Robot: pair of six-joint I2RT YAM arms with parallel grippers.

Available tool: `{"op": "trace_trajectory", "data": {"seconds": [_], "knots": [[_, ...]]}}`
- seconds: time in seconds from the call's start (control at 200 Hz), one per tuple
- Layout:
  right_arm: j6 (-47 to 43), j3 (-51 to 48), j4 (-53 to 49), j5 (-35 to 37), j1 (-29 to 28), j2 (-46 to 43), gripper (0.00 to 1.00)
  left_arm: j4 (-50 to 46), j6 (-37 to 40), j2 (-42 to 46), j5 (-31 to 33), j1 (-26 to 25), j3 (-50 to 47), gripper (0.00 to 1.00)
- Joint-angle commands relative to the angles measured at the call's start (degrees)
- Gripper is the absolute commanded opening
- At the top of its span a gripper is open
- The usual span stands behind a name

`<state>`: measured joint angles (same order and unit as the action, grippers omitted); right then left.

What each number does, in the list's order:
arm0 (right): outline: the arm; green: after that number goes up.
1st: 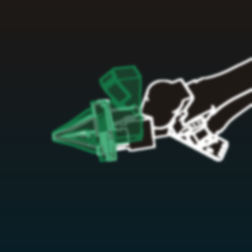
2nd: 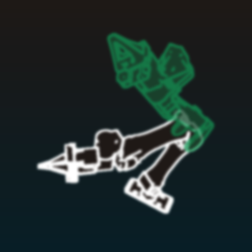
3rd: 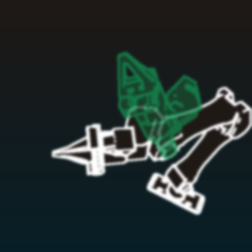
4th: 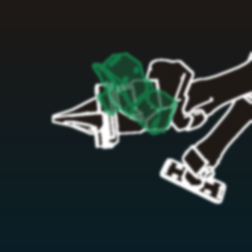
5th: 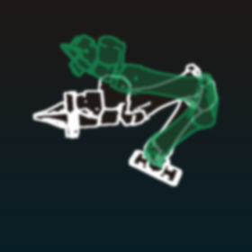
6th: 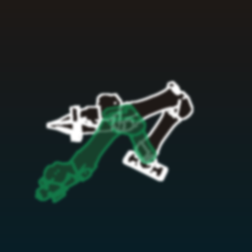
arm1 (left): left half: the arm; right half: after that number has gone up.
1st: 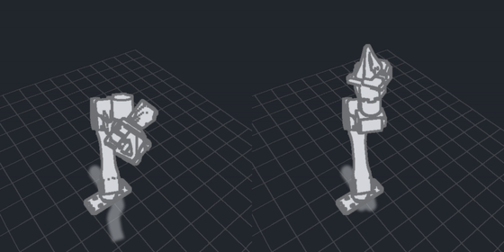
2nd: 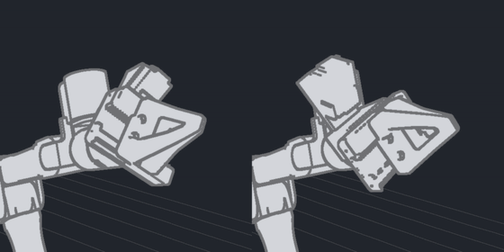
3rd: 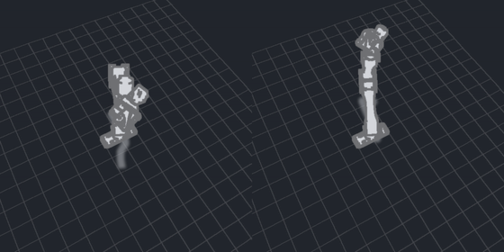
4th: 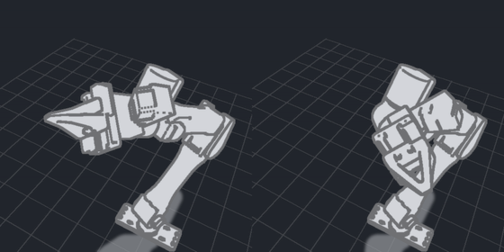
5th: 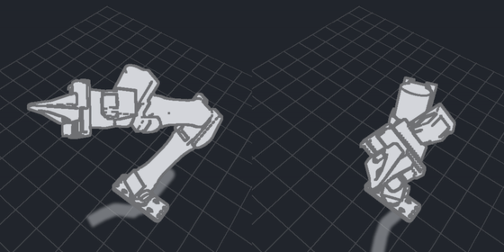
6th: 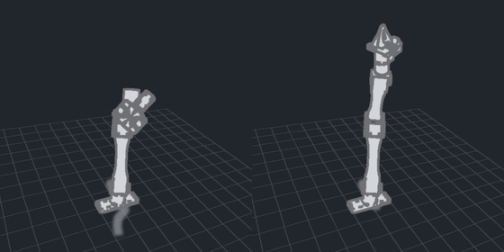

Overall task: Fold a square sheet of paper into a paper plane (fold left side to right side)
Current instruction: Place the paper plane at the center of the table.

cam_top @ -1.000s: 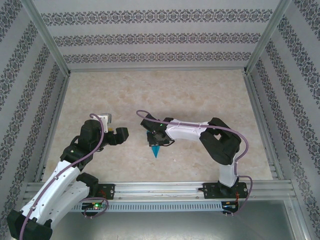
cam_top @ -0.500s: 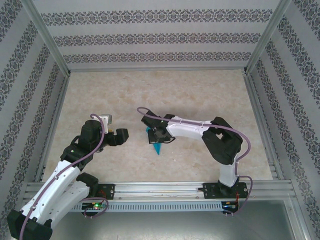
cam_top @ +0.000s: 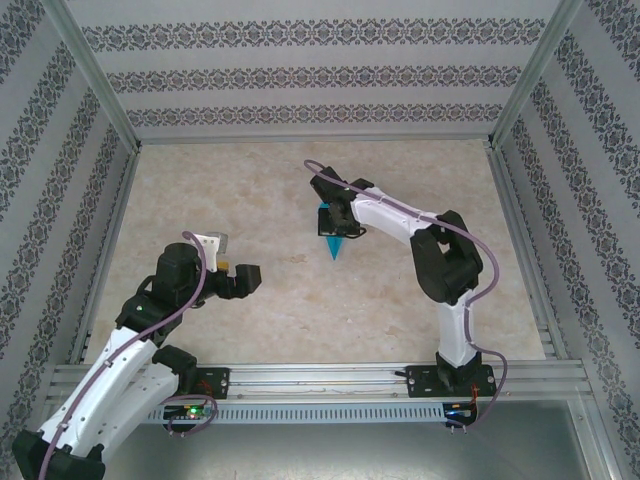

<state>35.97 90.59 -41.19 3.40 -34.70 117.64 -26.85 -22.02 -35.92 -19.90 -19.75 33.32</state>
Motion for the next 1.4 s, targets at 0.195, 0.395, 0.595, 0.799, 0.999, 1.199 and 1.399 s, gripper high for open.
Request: {"op": "trace_trajectory", "data": {"seconds": [0.195, 0.395, 0.595, 0.799, 0.999, 1.199, 1.399], "knots": [[-2.9, 5.4, -4.6, -1.6, 1.6, 7.5, 0.0, -2.6, 1.8, 1.4, -3.4, 0.9, 1.1, 1.0], [-2.6, 4.6, -3.2, -2.5, 1.6, 8.6, 0.07, -3.5, 1.7, 1.4, -2.3, 0.9, 0.7, 1.0], [-2.0, 2.3, -1.8, -2.9, 1.6, 8.5, 0.26, -4.0, 2.0, 1.5, -1.3, 0.9, 1.3, 1.0], [-1.4, 0.4, -1.2, -1.7, 1.2, 6.7, 0.36, -3.9, 2.2, 1.2, 1.0, 0.9, 2.4, 1.0], [-0.3, -0.4, -0.5, -0.8, 0.4, 4.2, 0.36, -4.1, 1.2, -0.3, 1.9, 0.9, 3.8, 1.0], [-0.5, -1.3, -0.6, -0.4, -0.8, 1.0, 0.41, -3.7, 0.3, -0.8, 1.7, 0.9, 5.3, 1.0], [-0.7, -5.3, -0.8, 0.9, -2.2, -5.3, 0.49, -4.2, -0.2, -0.7, 3.5, 1.0, 6.9, 1.0]]}}
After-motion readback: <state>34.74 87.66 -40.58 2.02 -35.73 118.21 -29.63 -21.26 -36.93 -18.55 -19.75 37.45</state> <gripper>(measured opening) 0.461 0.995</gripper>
